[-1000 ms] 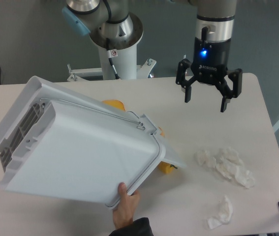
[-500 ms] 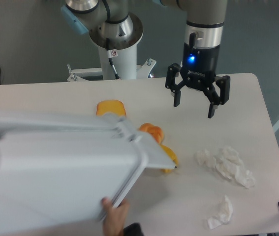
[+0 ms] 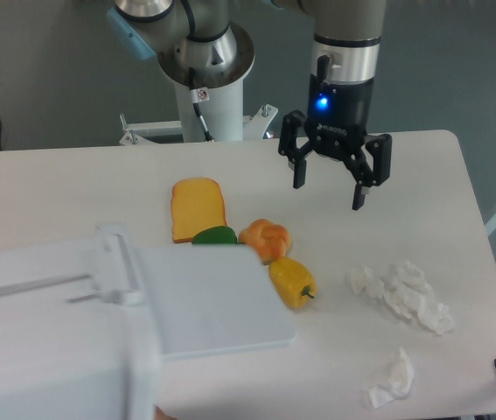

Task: Close the trash can

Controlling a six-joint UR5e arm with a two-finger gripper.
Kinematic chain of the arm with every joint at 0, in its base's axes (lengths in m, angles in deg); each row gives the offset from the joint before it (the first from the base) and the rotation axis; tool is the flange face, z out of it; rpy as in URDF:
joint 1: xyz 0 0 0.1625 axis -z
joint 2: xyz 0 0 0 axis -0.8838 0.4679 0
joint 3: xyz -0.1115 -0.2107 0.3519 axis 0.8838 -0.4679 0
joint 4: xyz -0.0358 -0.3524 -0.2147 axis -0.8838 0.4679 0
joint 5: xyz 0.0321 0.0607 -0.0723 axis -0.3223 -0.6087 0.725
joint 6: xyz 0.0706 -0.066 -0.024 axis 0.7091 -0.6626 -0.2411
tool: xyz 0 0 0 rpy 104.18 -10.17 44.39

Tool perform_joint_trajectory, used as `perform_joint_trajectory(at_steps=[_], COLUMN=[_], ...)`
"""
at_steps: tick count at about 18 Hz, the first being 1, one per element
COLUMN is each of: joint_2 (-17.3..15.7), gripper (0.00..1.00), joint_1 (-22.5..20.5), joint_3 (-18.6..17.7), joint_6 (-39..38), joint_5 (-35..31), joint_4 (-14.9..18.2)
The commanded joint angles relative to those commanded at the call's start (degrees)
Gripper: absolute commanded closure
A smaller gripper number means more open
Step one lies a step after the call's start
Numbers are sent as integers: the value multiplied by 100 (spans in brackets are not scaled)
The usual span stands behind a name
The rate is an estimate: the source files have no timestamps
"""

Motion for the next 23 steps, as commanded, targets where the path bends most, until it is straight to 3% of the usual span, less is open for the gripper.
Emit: perform_joint_trajectory(at_steps=[23], joint_2=[62], gripper=[0], joint_1=[193], joint_3=[53], joint_6=[-70], joint_5=[26], joint_4=[-44])
